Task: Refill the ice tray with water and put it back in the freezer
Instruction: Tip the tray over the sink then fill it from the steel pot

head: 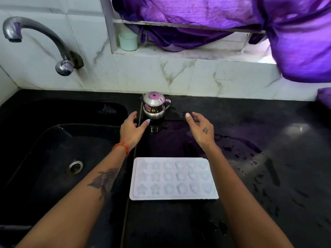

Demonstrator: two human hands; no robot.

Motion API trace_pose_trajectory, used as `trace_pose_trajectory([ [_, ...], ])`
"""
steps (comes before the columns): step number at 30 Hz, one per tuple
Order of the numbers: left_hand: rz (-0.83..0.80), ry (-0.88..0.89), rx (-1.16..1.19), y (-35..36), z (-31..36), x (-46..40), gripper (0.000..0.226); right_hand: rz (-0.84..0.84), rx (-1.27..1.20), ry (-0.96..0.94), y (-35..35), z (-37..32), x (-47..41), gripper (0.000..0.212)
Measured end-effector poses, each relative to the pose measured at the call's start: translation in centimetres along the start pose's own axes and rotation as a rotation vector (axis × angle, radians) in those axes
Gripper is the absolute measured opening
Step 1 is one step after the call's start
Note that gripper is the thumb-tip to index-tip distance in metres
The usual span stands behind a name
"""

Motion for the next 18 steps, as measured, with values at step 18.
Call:
trace_pose_trajectory([
  [18,-0.125,-0.004,0.055,3.6,-1.4,-7.8,0.092,-0.201,-0.050,0.047,7.5,-3.3,-9.0,0.056],
])
Point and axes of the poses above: each hand's wrist, its own x-axis away from the middle knuckle, its own y-axis out of the palm, z = x × y, the point moved 2 cm from there along -x, towards the middle knuckle, and after that the axes turned 2 degrees about -y, right-handed, at the moved point
